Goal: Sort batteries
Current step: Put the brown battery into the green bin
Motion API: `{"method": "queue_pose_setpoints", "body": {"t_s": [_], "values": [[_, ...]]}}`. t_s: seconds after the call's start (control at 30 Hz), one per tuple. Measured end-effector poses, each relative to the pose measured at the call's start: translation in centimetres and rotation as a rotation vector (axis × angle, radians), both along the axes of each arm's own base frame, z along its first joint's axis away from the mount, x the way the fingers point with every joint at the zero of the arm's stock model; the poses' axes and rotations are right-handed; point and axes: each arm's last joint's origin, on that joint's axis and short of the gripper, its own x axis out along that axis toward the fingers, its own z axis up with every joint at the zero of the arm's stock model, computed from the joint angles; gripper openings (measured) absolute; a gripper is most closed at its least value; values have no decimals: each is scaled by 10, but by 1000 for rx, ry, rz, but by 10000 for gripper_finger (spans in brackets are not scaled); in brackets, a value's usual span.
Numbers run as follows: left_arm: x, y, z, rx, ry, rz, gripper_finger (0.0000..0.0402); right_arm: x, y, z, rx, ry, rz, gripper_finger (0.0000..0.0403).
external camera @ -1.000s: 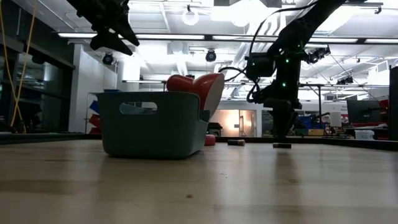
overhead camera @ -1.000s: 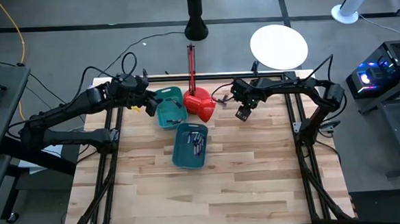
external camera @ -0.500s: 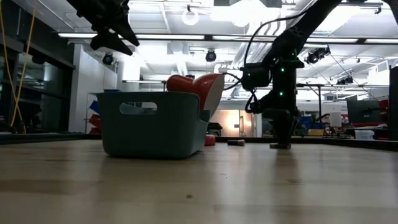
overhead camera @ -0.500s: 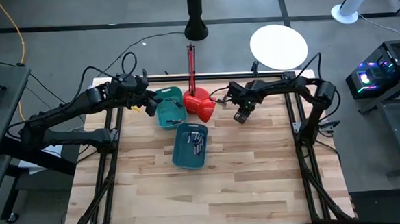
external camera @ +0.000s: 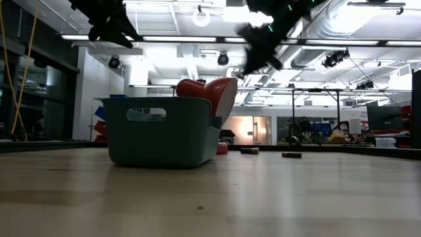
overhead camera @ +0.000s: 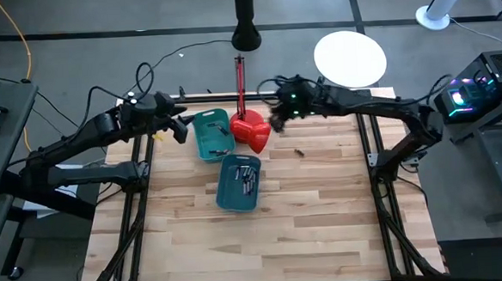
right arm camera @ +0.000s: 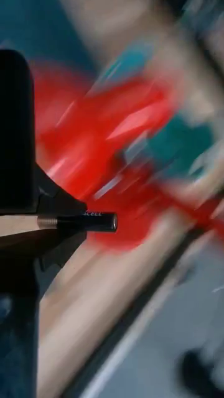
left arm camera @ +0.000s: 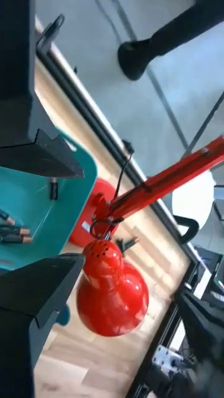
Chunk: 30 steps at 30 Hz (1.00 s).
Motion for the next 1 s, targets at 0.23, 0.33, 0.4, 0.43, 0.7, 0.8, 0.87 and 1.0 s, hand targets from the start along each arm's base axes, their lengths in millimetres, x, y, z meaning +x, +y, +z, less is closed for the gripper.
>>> {"method": "queue_pose_setpoints", "body": {"t_s": [0.23, 0.33, 0.4, 0.43, 0.7, 0.8, 0.87, 1.0], "values": [[-4, -1, 2, 28, -1, 15, 202, 78, 13, 34, -53, -281, 101, 3], [-4, -1, 3, 27, -6, 14, 202, 114, 12, 28, -23, -306, 163, 3], [-5, -2, 3, 21, -15, 19, 202, 137, 13, 23, -13, -312, 191, 3], [-5, -2, 3, 20, -18, 20, 202, 146, 14, 22, -12, -314, 201, 5], [-14, -5, 9, 34, -53, 21, 202, 169, 5, 23, 2, -194, 217, 99], [-17, -7, 11, 41, -67, 21, 202, 164, 3, 44, -38, -216, 232, 154], [-18, -7, 11, 43, -72, 21, 202, 159, 4, 57, -49, -213, 258, 185], [-18, -7, 11, 41, -72, 22, 202, 136, 15, 76, -43, -62, 354, 223]]}}
